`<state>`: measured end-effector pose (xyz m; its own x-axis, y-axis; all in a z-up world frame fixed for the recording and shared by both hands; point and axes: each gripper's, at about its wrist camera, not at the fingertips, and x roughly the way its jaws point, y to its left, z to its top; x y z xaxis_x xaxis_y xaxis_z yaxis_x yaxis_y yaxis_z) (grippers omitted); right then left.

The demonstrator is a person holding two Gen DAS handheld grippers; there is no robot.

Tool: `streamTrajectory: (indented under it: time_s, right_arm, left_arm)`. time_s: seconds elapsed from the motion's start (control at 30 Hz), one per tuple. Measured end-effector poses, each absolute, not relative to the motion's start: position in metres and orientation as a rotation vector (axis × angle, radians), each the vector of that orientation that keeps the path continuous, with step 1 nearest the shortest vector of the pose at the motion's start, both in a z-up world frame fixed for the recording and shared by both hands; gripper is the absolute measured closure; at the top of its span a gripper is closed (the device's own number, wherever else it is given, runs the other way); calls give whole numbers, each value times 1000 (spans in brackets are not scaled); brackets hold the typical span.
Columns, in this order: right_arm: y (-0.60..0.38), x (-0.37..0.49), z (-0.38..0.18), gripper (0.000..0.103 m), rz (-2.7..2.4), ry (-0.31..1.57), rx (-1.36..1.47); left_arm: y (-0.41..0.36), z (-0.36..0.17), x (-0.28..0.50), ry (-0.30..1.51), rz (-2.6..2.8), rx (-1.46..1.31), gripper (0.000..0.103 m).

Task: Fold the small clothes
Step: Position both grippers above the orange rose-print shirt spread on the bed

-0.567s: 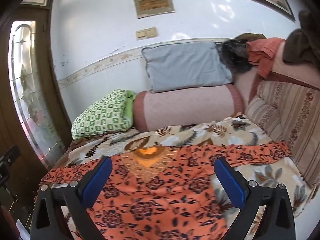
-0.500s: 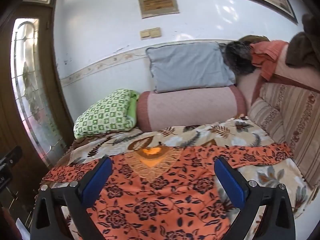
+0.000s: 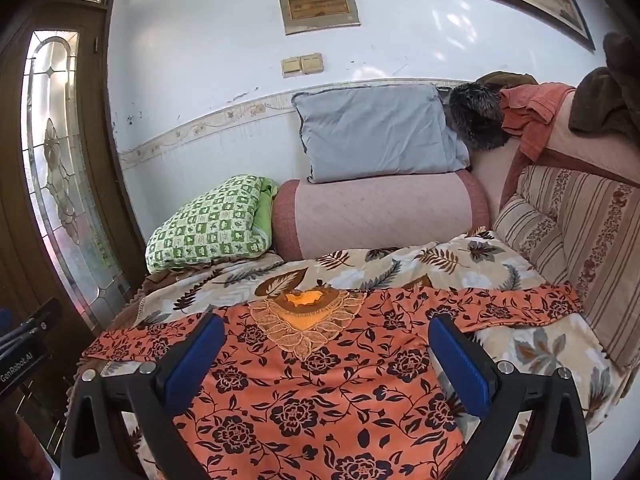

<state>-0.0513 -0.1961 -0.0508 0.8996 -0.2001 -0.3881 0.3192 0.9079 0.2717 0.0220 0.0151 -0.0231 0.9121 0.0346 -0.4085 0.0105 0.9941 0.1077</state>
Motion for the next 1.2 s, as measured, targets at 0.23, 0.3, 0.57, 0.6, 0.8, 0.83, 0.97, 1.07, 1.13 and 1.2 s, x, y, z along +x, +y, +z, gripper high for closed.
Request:
streamTrajectory:
  time_s: [0.23, 0.3, 0.57, 0.6, 0.8, 0.83, 0.97, 1.07, 1.13, 1.2]
  right_arm:
    - [-193, -50, -50, 0, -277, 373, 345]
    - [-194, -50, -51, 0, -278, 371, 346]
    - [-194, -49, -55, 0, -280, 369, 348]
    - [-194, -48, -55, 0, -279, 371, 349]
    - [-194, -47, -60, 0, -279, 378, 346]
    - [-194, -46, -60, 0, -279, 380, 345]
    - [-193, -44, -63, 0, -281, 389, 341]
    - [-193, -42, -64, 0, -280, 393, 339]
    - [-192, -42, -65, 0, -281, 395, 338]
    - [-192, -42, -66, 0, -280, 397, 335]
  left_arm:
    - [16, -25, 25, 434, 8, 108, 0]
    - [15, -25, 26, 436, 5, 110, 0]
    - [15, -28, 27, 439, 2, 109, 0]
    - [17, -28, 27, 439, 2, 108, 0]
    - [18, -33, 28, 444, -1, 109, 0]
    - [18, -32, 28, 444, -2, 109, 0]
    - [16, -34, 30, 450, -8, 114, 0]
    - [15, -35, 31, 455, -15, 117, 0]
    - [13, -36, 31, 455, -17, 120, 0]
    - [13, -35, 32, 455, -18, 121, 0]
